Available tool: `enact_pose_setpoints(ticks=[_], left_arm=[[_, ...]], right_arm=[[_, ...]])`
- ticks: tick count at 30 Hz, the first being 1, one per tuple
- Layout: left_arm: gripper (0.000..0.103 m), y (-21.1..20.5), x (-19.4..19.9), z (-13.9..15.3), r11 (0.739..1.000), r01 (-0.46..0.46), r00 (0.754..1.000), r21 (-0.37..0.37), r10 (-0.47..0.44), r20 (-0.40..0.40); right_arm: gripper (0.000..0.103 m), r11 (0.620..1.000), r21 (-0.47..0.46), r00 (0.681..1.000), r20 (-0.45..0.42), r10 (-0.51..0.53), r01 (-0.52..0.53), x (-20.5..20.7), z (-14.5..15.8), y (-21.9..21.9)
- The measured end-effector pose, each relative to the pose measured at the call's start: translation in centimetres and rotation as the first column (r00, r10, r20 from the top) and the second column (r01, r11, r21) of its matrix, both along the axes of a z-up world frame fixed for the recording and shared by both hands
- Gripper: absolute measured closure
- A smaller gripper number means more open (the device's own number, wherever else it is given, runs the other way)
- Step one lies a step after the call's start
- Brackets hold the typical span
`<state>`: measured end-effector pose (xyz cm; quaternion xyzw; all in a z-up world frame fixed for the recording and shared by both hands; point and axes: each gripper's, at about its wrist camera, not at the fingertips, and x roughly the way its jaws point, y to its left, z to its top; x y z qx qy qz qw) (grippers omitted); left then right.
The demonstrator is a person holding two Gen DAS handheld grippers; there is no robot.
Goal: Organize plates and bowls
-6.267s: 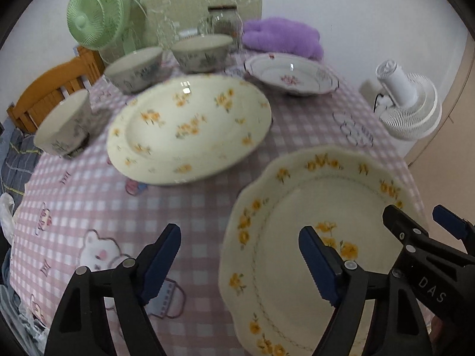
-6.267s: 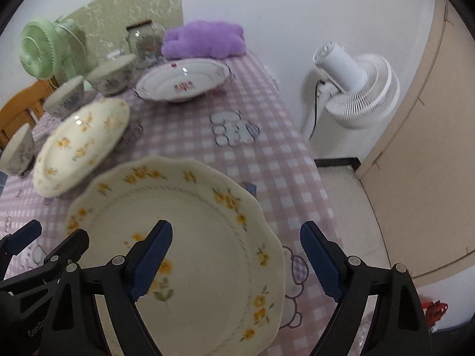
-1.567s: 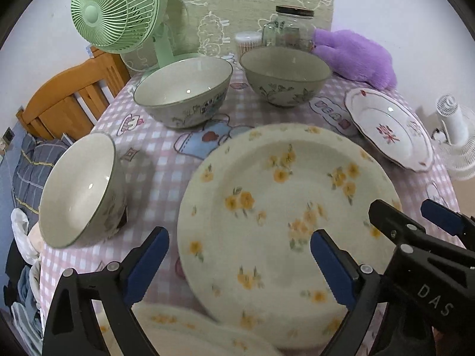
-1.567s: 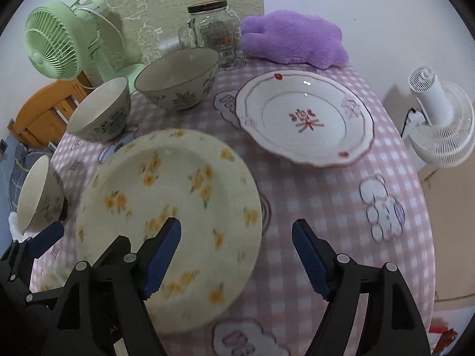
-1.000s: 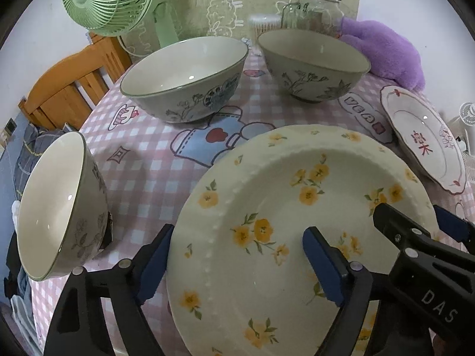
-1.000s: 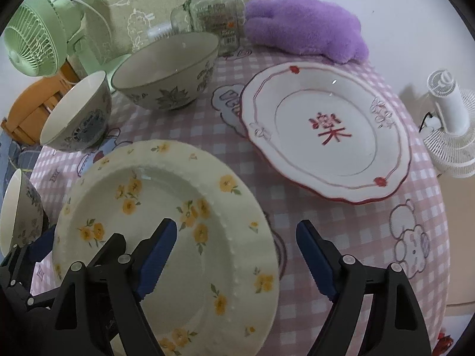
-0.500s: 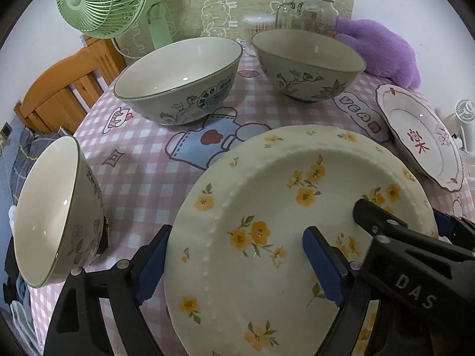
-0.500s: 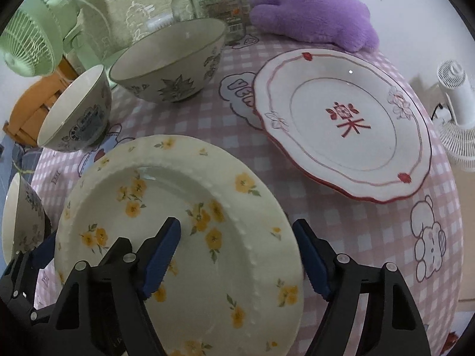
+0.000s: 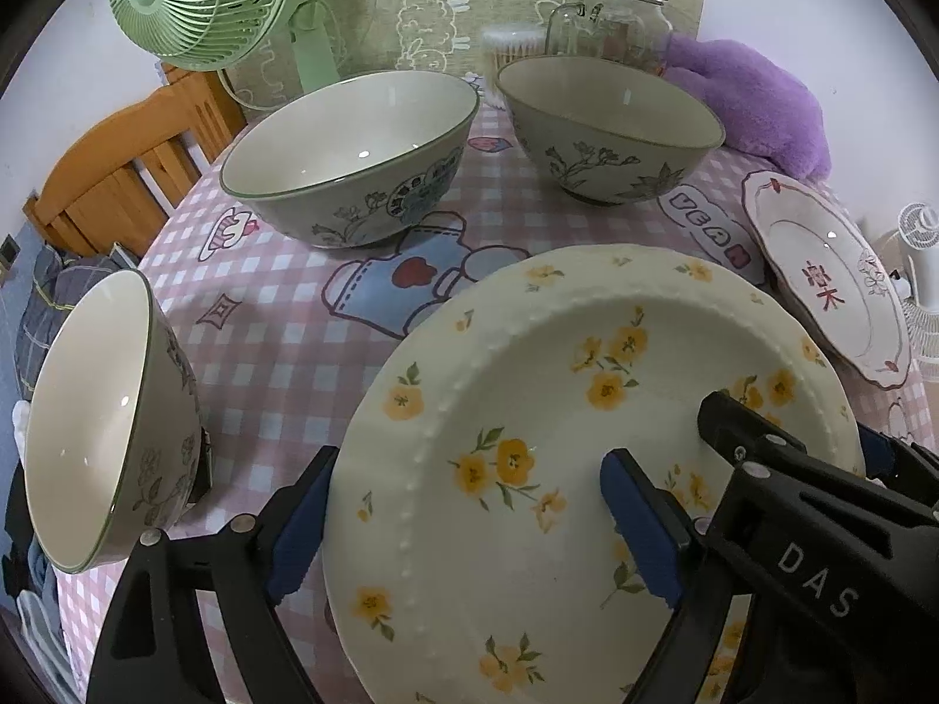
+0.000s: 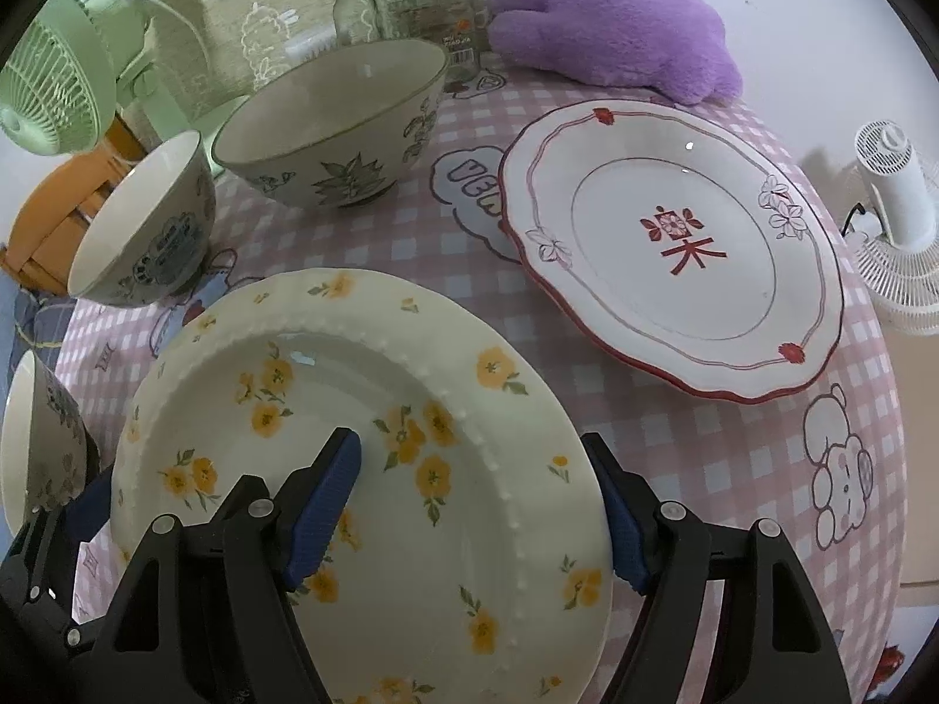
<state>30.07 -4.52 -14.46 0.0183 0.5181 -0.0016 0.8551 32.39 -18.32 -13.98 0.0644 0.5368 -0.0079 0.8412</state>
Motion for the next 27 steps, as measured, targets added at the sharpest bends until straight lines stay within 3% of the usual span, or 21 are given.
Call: enact_pose_setpoints(ticks=[8, 12, 16, 27], left_arm=[[0.015, -0.2, -0.1, 1.4, 0.999, 0.007, 1.000, -0.037, -0.007, 0.014], [0.015, -0.9, -0.4, 2.3, 1.000, 0.025, 0.998, -0.012, -0.024, 0.051], [0.015, -0.7, -0.5, 2.3, 0.999, 0.018, 0.999, -0.043, -0.016, 0.034], [0.016, -0.8, -2.3, 4.1, 0.999, 0.034, 0.998, -0.039, -0.031, 0.061]], right_arm=[[0.026, 1.000, -0.003, 0.999, 0.031, -0.020, 0.020, -0.3, 1.9, -0.6], [0.026, 0.999, -0.030, 0.998, 0.062, -0.028, 0.030, -0.8, 3.1, -0.6], [0.026, 0.999, -0.031, 0.996, 0.082, -0.034, 0.037, -1.4, 4.0, -0.8], [0.026, 0.999, -0.023, 0.994, 0.094, -0.047, 0.050, -3.2, 5.4, -1.2]])
